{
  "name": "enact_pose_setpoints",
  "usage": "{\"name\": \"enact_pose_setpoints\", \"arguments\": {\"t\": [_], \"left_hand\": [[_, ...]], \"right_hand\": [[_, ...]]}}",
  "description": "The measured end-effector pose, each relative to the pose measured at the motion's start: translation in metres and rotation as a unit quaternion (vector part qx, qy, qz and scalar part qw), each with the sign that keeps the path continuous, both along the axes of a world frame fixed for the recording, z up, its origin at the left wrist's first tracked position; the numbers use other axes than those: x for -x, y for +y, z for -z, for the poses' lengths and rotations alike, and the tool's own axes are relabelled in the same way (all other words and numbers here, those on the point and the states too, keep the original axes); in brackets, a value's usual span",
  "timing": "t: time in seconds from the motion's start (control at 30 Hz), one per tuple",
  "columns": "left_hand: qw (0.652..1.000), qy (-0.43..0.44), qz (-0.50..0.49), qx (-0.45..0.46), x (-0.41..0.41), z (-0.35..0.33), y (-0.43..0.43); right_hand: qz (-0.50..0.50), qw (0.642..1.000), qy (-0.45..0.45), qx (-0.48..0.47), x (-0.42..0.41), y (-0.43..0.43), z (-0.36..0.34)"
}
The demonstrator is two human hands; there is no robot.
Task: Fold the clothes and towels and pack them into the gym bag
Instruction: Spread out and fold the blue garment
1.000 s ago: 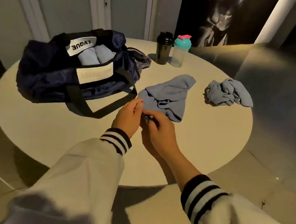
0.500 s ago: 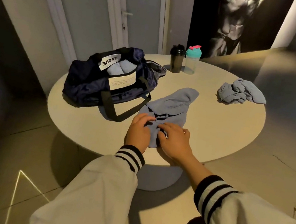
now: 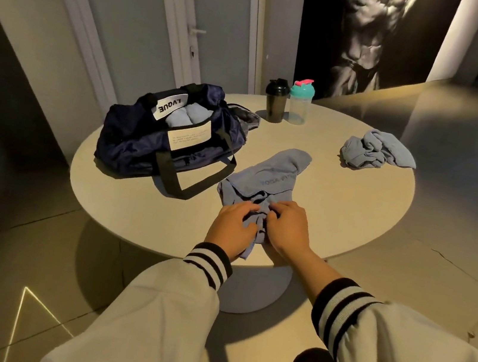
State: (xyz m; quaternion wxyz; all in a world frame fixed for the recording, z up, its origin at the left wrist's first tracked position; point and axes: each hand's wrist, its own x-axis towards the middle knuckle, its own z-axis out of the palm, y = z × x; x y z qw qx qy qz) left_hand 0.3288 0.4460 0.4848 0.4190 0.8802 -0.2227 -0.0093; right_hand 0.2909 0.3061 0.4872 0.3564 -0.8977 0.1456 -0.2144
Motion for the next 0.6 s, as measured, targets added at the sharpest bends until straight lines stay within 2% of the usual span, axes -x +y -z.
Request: {"name": "enact_pose_setpoints", "arguments": {"t": [0.1, 0.2, 0.37, 0.47, 0.6], "left_hand": [[0.997, -0.054, 0.018, -0.049, 0.0, 0.003, 0.0], [0.994, -0.074, -0.02, -0.083, -0.003, 0.004, 0.004], [0.973, -0.11, -0.135, -0.149, 0.003, 0.0, 0.007], [0.961, -0.132, -0.089, -0.228, 0.008, 0.004, 0.008], [0.976, -0.078, -0.022, -0.202, 0.006, 0.002, 0.017]], "right_hand": [[0.086, 0.993, -0.046, -0.066, 0.009, -0.001, -0.001], [0.135, 0.988, -0.075, -0.011, 0.015, 0.001, -0.004], [-0.036, 0.989, 0.014, 0.14, 0.016, 0.008, 0.004], [-0.035, 0.988, 0.026, 0.146, 0.014, 0.007, 0.006], [-0.062, 0.987, 0.025, 0.149, 0.017, 0.005, -0.002]]}}
